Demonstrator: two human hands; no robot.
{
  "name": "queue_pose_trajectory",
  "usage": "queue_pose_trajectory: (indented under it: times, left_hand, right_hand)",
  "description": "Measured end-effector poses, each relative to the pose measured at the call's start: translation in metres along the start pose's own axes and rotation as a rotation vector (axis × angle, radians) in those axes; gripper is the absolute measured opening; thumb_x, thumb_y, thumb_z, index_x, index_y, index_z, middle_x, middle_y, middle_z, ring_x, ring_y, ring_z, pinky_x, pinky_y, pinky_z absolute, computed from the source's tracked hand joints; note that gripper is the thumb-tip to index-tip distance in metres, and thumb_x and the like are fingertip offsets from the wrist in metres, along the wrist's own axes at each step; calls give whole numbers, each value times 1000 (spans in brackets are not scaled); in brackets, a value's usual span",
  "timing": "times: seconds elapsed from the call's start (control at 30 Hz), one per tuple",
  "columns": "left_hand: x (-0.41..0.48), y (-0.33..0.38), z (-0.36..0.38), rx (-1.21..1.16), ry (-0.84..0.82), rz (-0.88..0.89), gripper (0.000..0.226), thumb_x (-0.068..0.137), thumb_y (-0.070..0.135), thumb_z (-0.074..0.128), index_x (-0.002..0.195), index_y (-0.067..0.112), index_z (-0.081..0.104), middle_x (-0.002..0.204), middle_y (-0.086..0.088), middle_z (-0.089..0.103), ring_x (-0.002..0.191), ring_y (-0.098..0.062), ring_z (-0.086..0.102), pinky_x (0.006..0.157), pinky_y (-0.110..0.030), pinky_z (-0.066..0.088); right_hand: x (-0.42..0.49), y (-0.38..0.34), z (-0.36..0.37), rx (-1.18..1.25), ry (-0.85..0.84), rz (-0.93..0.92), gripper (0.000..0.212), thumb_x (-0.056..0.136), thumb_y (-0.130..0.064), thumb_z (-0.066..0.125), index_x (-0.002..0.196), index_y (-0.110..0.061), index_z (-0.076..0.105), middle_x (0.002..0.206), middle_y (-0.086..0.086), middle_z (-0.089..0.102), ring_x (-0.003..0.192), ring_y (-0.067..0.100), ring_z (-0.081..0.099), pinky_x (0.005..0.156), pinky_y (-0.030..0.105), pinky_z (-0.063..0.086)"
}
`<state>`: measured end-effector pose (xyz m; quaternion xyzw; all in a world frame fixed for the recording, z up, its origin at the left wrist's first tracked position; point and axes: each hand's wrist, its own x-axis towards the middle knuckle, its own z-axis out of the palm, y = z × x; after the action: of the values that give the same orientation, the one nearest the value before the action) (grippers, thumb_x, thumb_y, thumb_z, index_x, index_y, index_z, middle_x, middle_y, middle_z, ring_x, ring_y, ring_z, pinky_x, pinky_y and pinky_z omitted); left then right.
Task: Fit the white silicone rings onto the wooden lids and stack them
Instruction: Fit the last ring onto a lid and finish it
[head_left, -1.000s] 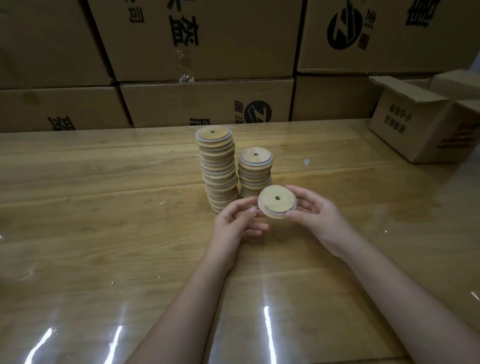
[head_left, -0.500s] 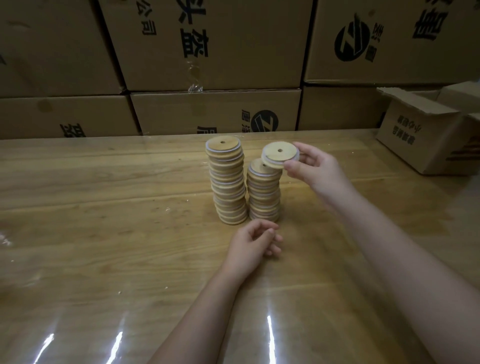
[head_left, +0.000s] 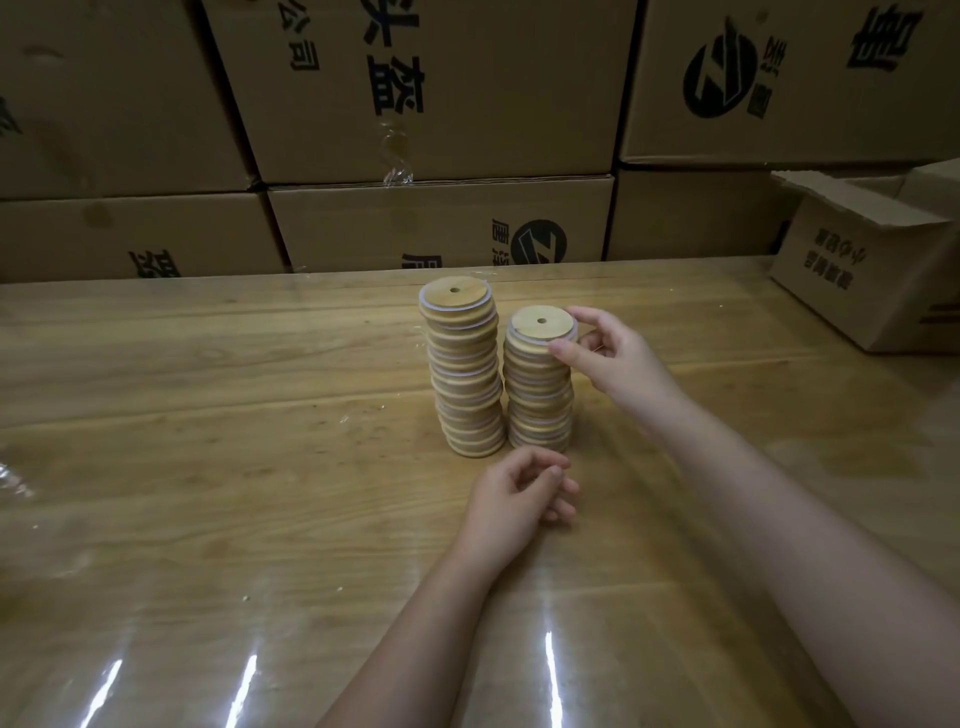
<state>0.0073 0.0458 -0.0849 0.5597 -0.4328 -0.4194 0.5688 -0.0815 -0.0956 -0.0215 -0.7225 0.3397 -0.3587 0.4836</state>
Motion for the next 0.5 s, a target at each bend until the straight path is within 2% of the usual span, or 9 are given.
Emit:
queue_pose_trajectory:
  times: [0.1,0.2,0.27,0.37,0.43,0.5]
  left_hand:
    - [0,0,0,3,-4,-3,18,95,-1,48,89,13,58,73,-2,65,50,-5,60,51,-15,44]
    - [0,0,0,4,-4,-7,18,95,0,48,90,13,58,73,-2,65,50,-6,60,51,-15,44]
    - [0,0,0,9,-1,-8,18,95,0,48,90,13,59,72,-2,65,51,-7,60,51,-15,44]
    - [0,-1,-1,15,5,-4,19,95,-1,48,88,13,59,72,-2,65,51,-7,61,51,-16,45]
    - [0,0,-1,20,4,-7,21,95,-1,47,87,14,59,71,-1,65,52,-6,61,51,-15,45]
    - [0,-1,-1,22,7,-10,22,95,-1,47,87,15,59,71,0,65,51,-6,61,51,-15,45]
  right_hand:
    - [-1,-2,1,-82,34,-9,56,80,-46,65,131,-30,47,93,-2,48,81,9,47,68,21,41]
    - [2,-18,5,-244,137,-150,62,79,-50,64,135,-32,40,115,-5,43,106,11,46,90,29,43]
    - [8,-37,11,-272,63,-216,69,78,-52,64,138,-35,35,127,-7,42,117,9,42,99,33,40]
    - [16,-63,29,-320,-100,-240,80,73,-59,64,141,-37,28,140,-6,41,123,7,42,106,42,36]
    - [20,-74,41,-390,-148,-279,82,72,-62,64,141,-36,28,142,-6,42,125,9,44,107,46,33]
    - [22,-78,52,-464,-155,-319,78,74,-59,64,140,-35,30,141,-6,45,127,12,44,108,44,31]
